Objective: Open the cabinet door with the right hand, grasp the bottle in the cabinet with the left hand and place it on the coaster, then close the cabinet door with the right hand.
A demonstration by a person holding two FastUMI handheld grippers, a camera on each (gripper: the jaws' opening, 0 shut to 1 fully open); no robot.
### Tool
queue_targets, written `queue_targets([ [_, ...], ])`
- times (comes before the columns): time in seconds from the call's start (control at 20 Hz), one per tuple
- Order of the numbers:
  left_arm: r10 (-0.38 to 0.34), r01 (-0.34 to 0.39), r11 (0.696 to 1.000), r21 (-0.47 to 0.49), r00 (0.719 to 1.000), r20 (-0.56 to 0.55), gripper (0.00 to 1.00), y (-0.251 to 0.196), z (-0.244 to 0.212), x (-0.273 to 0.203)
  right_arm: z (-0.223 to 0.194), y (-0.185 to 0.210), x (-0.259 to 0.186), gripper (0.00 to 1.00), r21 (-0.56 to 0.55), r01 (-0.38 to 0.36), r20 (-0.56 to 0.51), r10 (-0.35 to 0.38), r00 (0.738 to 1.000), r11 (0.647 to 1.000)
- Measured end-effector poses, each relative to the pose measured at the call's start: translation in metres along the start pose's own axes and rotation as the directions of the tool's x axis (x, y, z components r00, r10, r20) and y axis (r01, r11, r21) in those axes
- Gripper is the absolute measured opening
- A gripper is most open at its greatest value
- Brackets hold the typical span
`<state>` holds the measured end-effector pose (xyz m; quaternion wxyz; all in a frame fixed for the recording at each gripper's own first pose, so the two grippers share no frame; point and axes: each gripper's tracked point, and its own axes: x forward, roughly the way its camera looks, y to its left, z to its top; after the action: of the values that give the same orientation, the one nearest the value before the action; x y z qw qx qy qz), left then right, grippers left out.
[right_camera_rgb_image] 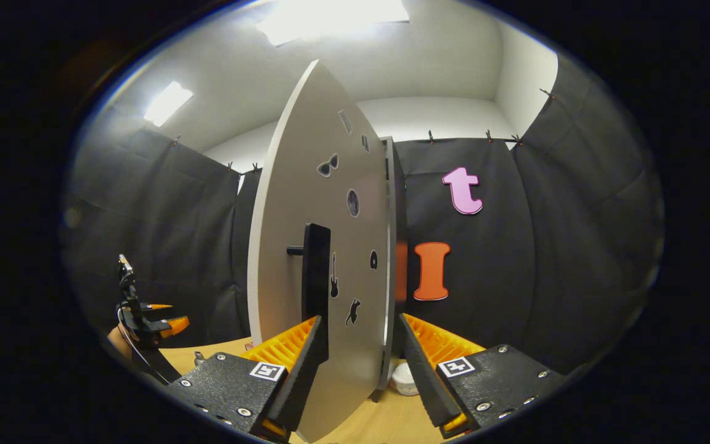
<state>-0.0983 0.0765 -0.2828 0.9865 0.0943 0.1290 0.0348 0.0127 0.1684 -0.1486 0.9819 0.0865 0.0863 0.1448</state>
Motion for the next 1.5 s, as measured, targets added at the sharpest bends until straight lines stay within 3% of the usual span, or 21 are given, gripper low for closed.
queue_targets([
  [0.2,-0.023,0.023,0.999,-0.041,1.0,-0.01,0.95,-0.002,0.021,0.005,-0.004,0.021,0.007,0.76,-0.001,-0.05,-0.014,0.05,0.999,0.999],
  [0.85,0.019,-0.013,0.988,-0.155,0.999,0.034,0.94,0.035,0.066,0.02,-0.009,0.09,0.053,0.77,0.001,-0.149,-0.039,0.149,0.988,0.989],
  [1.0,0.029,-0.025,0.987,-0.158,0.999,0.026,0.94,0.044,0.064,0.026,-0.013,0.097,0.069,0.78,-0.014,-0.112,-0.029,0.111,0.993,0.994],
  [1.05,0.036,-0.032,0.987,-0.155,0.999,0.025,0.94,0.048,0.063,0.028,-0.011,0.102,0.074,0.84,-0.026,-0.11,-0.026,0.11,0.994,0.994],
  [1.1,0.039,-0.034,0.988,-0.152,0.999,0.027,0.94,0.051,0.063,0.029,-0.012,0.109,0.077,0.78,-0.03,-0.116,-0.031,0.115,0.993,0.993],
  [1.3,0.048,-0.042,0.986,-0.159,0.998,0.033,0.94,0.061,0.059,0.031,-0.02,0.13,0.097,0.79,-0.045,-0.138,-0.058,0.135,0.989,0.989],
  [1.35,0.047,-0.042,0.986,-0.161,0.998,0.032,0.94,0.064,0.058,0.034,-0.023,0.138,0.102,0.75,-0.049,-0.155,-0.069,0.152,0.986,0.987],
  [1.5,0.044,-0.038,0.984,-0.175,0.999,0.03,0.94,0.07,0.052,0.033,-0.031,0.161,0.119,0.84,-0.077,-0.186,-0.099,0.178,0.979,0.98],
])
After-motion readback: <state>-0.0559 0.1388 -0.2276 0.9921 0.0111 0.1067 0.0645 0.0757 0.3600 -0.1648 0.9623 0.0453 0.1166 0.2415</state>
